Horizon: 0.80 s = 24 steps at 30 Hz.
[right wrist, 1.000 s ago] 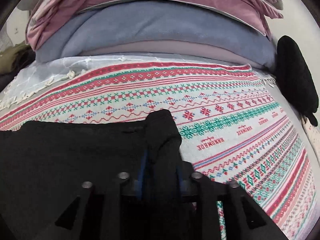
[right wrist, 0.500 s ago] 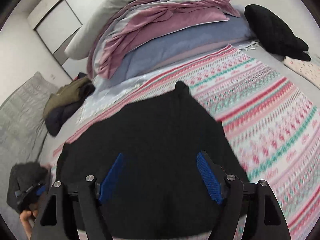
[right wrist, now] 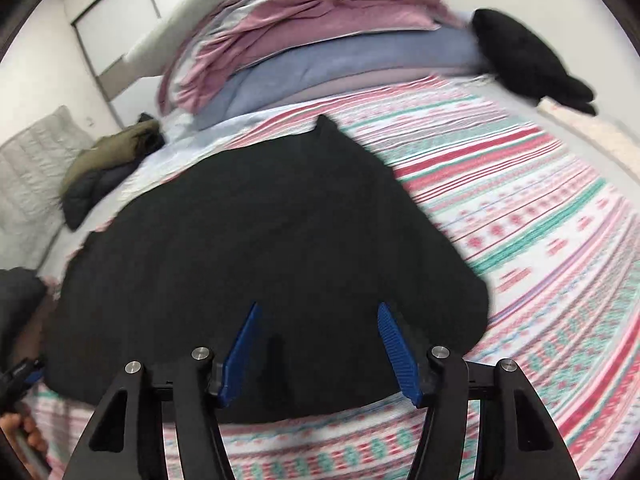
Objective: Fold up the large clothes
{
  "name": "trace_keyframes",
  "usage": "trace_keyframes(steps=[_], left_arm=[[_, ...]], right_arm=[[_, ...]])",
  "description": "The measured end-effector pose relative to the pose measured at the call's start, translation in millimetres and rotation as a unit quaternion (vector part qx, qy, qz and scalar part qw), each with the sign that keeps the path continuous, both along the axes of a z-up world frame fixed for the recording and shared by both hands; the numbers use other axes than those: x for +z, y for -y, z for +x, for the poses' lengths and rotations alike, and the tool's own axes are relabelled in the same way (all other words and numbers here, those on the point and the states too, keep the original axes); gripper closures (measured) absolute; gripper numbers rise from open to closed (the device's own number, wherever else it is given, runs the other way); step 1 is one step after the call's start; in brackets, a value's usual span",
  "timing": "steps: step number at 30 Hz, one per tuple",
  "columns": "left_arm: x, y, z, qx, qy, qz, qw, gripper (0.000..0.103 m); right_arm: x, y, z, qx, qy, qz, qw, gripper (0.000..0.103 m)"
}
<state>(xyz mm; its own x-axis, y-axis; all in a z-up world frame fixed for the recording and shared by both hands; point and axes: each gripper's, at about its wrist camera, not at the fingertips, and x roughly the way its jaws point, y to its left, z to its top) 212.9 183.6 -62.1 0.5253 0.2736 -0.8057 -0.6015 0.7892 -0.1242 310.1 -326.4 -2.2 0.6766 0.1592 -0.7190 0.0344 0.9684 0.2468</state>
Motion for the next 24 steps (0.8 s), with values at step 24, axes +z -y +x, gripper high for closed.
trace_keyframes(steps=[24], left_arm=[[-6.7,-4.3,-2.3,0.003,-0.023,-0.008,0.9997,0.051]], right_arm=[[-19.9,48.6,-18.7,-0.033,-0.010,0.077,0.996,0.044]])
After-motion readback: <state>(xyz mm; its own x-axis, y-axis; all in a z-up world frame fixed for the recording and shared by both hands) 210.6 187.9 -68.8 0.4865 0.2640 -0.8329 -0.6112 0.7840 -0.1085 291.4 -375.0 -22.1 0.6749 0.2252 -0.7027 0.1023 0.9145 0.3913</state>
